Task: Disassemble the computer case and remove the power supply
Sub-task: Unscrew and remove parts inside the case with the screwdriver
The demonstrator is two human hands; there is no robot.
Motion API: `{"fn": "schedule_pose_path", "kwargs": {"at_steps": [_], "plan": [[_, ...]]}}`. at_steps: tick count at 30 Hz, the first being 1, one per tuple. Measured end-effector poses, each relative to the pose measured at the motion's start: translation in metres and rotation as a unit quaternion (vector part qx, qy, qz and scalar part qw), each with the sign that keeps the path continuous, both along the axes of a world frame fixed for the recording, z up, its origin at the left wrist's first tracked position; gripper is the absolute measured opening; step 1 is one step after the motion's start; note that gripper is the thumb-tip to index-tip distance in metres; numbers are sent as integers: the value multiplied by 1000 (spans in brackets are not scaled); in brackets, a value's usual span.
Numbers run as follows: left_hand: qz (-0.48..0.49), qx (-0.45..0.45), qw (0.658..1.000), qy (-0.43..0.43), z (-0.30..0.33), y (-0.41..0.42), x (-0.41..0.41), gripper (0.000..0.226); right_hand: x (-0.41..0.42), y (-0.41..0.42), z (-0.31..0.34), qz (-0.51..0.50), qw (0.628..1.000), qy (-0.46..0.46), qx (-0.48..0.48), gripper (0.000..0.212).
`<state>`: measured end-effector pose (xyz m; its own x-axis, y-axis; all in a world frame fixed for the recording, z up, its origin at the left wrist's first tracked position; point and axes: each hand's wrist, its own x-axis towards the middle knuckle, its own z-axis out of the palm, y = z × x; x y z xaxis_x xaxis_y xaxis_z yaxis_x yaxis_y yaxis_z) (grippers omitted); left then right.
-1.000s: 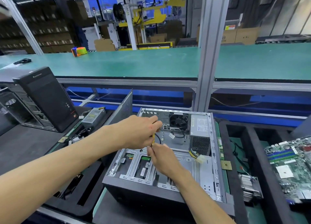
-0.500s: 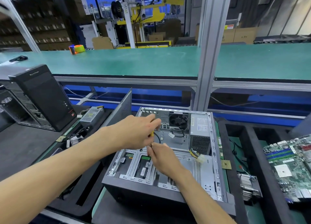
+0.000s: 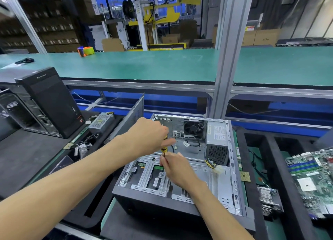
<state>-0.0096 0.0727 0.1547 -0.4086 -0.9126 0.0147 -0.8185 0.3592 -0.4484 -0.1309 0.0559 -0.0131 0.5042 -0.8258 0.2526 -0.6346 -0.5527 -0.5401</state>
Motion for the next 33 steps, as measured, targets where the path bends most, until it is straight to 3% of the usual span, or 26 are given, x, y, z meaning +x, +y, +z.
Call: {"fn": "schedule_pose_path", "kwargs": {"at_steps": [3, 6, 12, 15, 21, 27, 31, 33], "plan": [[-71, 75, 992, 70, -1, 6, 0, 29, 0, -1, 1, -1, 1000, 8, 3, 39], [-78, 100, 988, 86, 1, 8, 0, 23, 1, -1, 2, 4, 1000, 15, -1, 38], [5, -20, 1000, -20, -1, 2, 1, 36, -4, 3, 5, 22, 999, -34, -10, 22], [15, -30, 997, -66, -6, 4, 5, 19, -5, 3, 7, 32, 998, -44, -16, 18], [-38, 53, 994, 85, -13, 12, 8, 29, -4, 0, 0, 22, 998, -54, -18, 20], [3, 70, 996, 60, 1, 5, 9, 19, -3, 0, 1, 21, 999, -40, -27, 26], [54, 46, 997, 7, 0, 3, 8, 47, -2, 1, 0, 20, 999, -29, -34, 29], [54, 7, 999, -7, -3, 5, 7, 49, -3, 1, 0, 18, 999, -32, -32, 30]]}}
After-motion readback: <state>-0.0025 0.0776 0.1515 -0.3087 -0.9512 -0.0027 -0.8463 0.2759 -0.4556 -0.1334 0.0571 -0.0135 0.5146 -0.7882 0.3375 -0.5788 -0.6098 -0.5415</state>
